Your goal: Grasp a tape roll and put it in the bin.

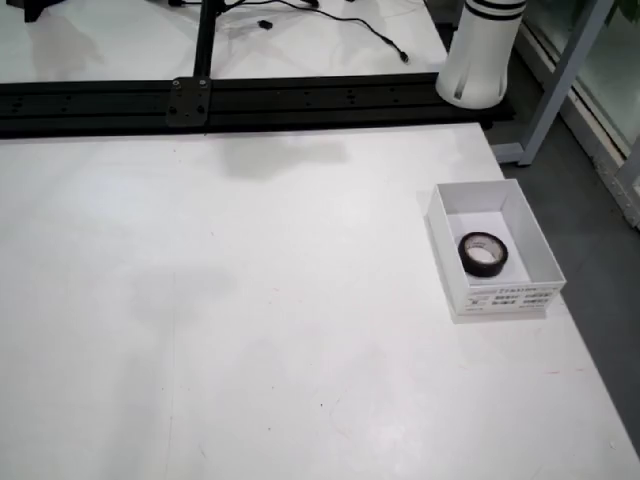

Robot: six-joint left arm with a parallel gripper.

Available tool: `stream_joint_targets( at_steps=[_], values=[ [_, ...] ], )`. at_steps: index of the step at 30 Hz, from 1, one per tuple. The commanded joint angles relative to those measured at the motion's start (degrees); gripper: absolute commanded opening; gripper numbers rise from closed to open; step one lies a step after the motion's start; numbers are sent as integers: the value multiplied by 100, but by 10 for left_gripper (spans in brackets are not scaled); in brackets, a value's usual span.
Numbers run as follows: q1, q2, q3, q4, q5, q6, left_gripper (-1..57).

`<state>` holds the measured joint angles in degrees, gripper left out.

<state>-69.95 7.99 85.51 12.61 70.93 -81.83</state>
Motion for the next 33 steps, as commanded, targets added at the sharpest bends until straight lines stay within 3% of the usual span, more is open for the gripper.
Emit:
stream_joint_targets(
  at_steps=[1, 15, 33],
  values=[
    [421, 0, 0, 31, 9, 0, 0],
    [1116, -8, 0, 101, 9, 0, 0],
    [483, 0, 0, 101, 9, 0, 0]
  ],
)
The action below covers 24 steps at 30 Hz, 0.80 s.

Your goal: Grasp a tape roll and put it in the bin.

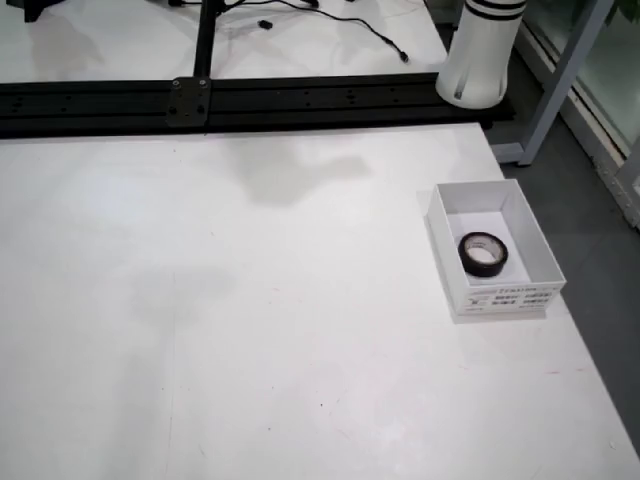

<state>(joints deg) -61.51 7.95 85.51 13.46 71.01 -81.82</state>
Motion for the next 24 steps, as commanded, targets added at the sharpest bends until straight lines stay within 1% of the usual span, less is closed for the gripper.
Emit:
stream_joint_targets(
  at_steps=[1, 10, 24],
  values=[
    [-397, 4, 0, 7, 0, 0, 0],
    [-537, 4, 0, -1, 0, 0, 0],
    [-54, 4, 0, 7, 0, 0, 0]
  ],
)
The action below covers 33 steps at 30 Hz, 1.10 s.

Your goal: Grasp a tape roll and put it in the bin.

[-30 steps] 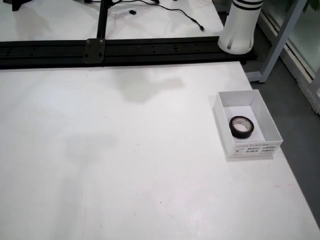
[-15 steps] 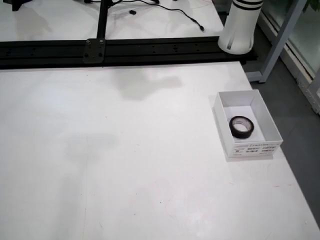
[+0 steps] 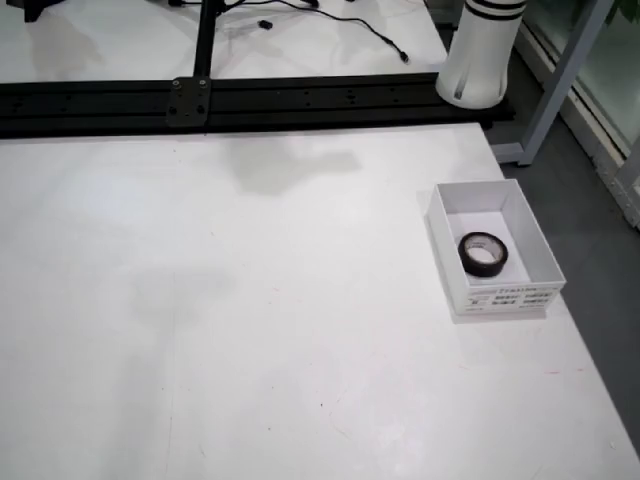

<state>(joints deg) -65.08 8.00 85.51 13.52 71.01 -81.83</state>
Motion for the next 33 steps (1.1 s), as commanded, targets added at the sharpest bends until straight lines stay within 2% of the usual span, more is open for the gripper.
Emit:
stream_joint_targets(
  at_steps=[1, 11, 33],
  values=[
    [338, 0, 0, 1, 0, 0, 0],
    [452, 0, 0, 10, 0, 0, 0],
    [-31, 0, 0, 10, 0, 9, 0]
  ],
)
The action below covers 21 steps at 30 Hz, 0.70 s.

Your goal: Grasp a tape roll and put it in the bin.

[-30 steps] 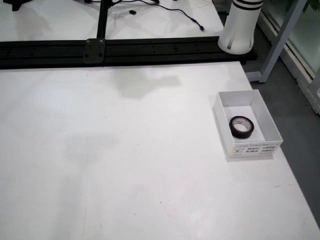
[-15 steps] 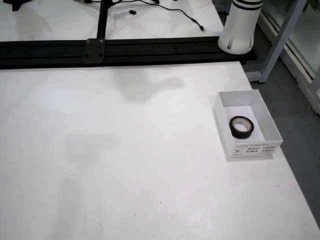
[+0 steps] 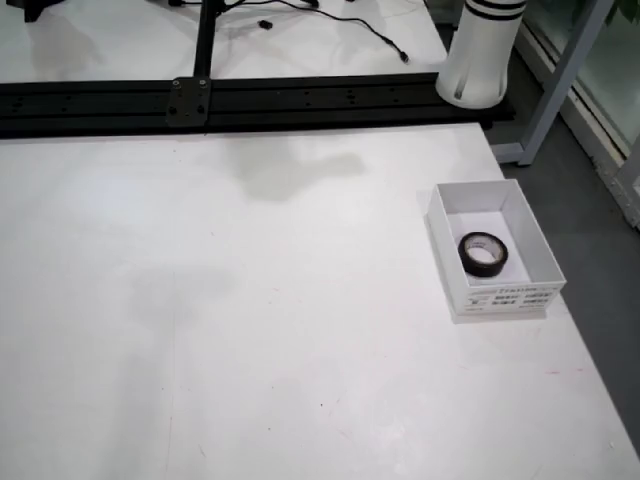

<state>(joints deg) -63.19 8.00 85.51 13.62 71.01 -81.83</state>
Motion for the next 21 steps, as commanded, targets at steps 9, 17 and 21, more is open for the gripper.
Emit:
stream_joint_targets(
  at_steps=[9, 17, 21],
  values=[
    [-88, 0, 0, 1, 0, 9, 0],
    [88, 0, 0, 1, 0, 9, 0],
    [132, 0, 0, 1, 0, 9, 0]
  ],
)
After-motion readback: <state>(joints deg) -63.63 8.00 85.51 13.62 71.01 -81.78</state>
